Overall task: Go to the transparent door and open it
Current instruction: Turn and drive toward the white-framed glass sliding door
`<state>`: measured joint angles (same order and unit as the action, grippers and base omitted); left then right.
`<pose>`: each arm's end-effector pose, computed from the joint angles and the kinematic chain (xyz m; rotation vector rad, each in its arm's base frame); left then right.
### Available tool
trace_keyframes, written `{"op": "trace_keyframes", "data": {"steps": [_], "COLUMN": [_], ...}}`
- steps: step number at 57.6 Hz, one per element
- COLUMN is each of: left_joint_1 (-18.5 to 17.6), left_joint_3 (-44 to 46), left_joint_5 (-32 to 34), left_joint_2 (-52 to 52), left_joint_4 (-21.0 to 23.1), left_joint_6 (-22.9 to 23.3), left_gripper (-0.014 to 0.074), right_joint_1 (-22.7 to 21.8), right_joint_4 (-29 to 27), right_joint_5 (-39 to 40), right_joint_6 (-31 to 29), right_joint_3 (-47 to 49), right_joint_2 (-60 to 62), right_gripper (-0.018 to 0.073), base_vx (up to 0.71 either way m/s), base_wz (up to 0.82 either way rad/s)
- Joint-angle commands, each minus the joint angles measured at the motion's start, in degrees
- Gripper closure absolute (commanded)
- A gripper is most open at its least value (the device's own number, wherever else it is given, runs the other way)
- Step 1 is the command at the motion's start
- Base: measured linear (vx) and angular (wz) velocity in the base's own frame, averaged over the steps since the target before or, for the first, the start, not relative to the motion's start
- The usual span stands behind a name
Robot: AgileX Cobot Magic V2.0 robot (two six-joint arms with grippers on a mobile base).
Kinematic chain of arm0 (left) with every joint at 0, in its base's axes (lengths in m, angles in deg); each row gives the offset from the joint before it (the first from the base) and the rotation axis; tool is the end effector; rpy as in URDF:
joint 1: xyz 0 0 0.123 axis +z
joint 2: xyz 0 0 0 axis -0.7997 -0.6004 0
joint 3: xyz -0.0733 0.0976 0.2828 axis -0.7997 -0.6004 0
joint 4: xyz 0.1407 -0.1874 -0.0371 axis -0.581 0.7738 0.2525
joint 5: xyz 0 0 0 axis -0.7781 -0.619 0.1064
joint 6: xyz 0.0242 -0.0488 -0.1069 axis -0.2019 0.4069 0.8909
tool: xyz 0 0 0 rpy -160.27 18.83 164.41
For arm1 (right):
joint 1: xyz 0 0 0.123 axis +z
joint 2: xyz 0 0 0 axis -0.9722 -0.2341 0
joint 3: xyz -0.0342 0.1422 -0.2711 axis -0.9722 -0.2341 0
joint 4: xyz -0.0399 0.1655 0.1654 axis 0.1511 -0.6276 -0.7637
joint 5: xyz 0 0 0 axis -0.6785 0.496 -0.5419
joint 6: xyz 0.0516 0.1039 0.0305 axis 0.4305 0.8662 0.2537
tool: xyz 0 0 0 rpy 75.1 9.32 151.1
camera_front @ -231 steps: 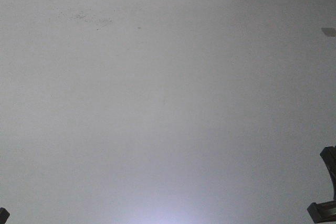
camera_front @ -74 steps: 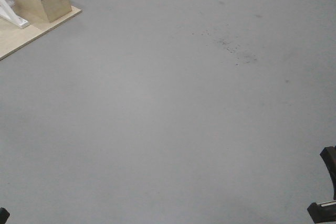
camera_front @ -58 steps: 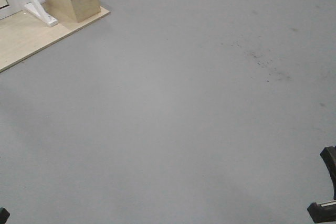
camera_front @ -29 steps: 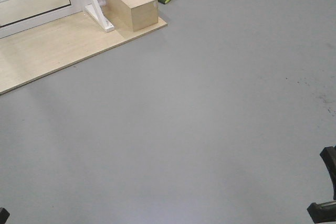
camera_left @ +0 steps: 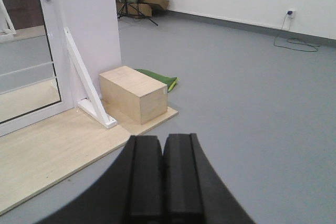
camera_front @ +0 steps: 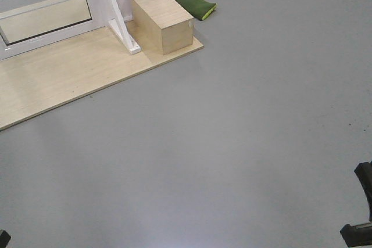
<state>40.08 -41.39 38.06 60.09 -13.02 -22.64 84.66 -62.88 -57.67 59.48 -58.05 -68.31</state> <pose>0.0464 -0.0080 0.1841 0.1466 1.6847 -0.1772 0.0466 0.0088 0.1851 -0.1384 1.6714 0.1176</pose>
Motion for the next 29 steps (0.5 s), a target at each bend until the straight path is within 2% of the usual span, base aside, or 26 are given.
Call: {"op": "trace_keyframes", "data": {"steps": [1, 16, 29], "left_joint_1": [-0.19, -0.19, -0.19], "left_joint_3": [-1.51, -1.51, -1.51], "left_joint_5": [4.40, 4.40, 4.40], "left_joint_2": [0.74, 0.74, 0.74], "left_joint_4": [0.31, 0.31, 0.31], "left_joint_6": [0.48, 0.48, 0.48], "left_gripper": [0.0596, 0.0596, 0.0596], "right_joint_1": [-0.33, -0.33, -0.33], "right_joint_4": [0.33, 0.33, 0.33], "right_joint_5": [4.60, 4.60, 4.60], "right_joint_6": [-0.21, -0.21, -0.21], "right_joint_3": [-0.83, -0.83, -0.83], "right_joint_2": [0.85, 0.85, 0.85], "right_gripper": [0.0564, 0.0564, 0.0564], "base_vx": [0.53, 0.52, 0.52], "base_wz": [0.03, 0.08, 0.32]}}
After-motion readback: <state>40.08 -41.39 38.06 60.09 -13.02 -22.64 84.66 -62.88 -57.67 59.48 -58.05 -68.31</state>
